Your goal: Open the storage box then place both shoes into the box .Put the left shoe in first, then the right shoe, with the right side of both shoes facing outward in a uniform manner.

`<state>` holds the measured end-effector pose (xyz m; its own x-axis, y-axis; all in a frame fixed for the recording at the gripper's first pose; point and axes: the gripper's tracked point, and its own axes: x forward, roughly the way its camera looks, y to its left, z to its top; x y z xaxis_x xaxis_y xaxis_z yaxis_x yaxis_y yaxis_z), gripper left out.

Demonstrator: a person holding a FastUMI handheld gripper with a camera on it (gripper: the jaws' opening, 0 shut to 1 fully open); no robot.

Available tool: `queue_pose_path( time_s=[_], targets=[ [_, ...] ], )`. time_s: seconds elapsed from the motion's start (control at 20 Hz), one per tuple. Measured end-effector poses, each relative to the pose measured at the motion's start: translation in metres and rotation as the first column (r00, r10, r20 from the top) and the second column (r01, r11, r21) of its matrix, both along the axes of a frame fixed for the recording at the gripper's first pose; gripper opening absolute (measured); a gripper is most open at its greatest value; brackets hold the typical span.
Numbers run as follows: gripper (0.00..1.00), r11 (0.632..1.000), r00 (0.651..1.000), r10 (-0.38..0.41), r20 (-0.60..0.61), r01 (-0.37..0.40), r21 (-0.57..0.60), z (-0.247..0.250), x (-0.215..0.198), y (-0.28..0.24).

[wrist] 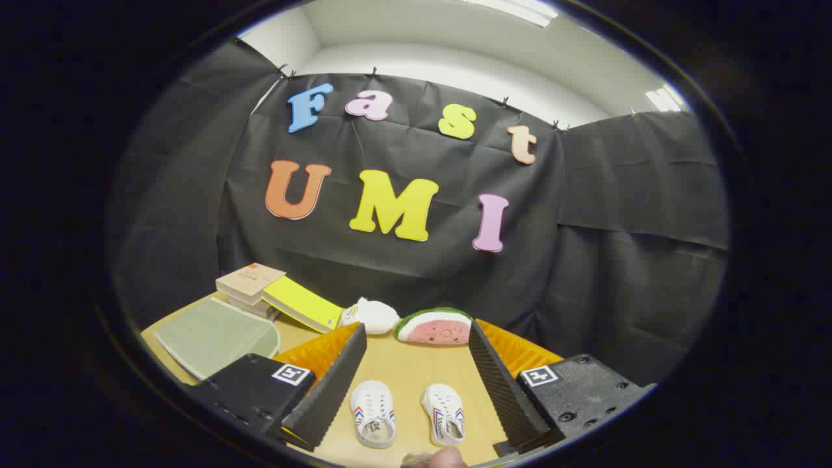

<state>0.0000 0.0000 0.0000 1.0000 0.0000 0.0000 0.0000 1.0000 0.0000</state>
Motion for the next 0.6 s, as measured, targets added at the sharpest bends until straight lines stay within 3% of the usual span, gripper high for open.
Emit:
queue_pose_path(
  time_s=[0.6],
  targets=[
    [1.00,0.998,0.997,0.055,0.045,-0.056,0.014,0.008,-0.006,0.011]
  ],
)
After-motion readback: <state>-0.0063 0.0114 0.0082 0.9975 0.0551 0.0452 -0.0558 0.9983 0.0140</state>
